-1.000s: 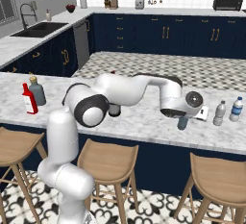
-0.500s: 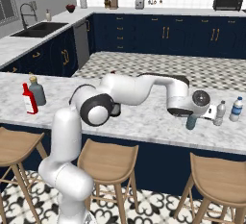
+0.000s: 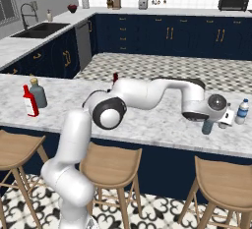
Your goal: Move the plastic bottles in the middle to the plastics group, and the glass bottles in the middle to the glass group.
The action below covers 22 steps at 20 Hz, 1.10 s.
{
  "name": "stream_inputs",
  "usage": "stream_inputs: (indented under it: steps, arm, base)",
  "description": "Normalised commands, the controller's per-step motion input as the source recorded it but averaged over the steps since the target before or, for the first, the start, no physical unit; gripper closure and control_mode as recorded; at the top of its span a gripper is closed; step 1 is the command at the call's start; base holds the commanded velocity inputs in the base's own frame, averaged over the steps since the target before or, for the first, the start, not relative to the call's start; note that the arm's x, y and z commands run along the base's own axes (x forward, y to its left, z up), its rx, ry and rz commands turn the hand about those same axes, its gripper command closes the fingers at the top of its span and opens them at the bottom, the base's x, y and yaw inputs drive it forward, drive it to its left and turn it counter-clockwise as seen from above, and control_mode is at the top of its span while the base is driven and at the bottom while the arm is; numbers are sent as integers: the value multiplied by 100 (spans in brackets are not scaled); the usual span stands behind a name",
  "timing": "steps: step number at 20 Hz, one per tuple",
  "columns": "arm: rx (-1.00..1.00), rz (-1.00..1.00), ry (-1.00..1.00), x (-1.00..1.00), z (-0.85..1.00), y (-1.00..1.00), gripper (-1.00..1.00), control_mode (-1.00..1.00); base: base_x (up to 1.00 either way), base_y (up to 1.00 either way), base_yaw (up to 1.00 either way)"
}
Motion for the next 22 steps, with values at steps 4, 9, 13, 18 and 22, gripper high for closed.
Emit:
stream_inputs:
  steps: [4, 9, 13, 18, 22]
  arm:
    - [0, -5, 0, 0, 0, -36, 100, -100]
    - [0, -4, 0, 0, -4, -28, 100, -100]
    - [0, -3, 1, 0, -21, -11, 100, -100]
    - [0, 0, 10, 0, -34, 0, 100, -100]
    - [0, 0, 6, 0, -30, 0, 100, -100]
  base:
    - [0, 0, 0]
    - [0, 0, 0]
    - [0, 0, 0]
    - [0, 0, 0]
    - [0, 0, 0]
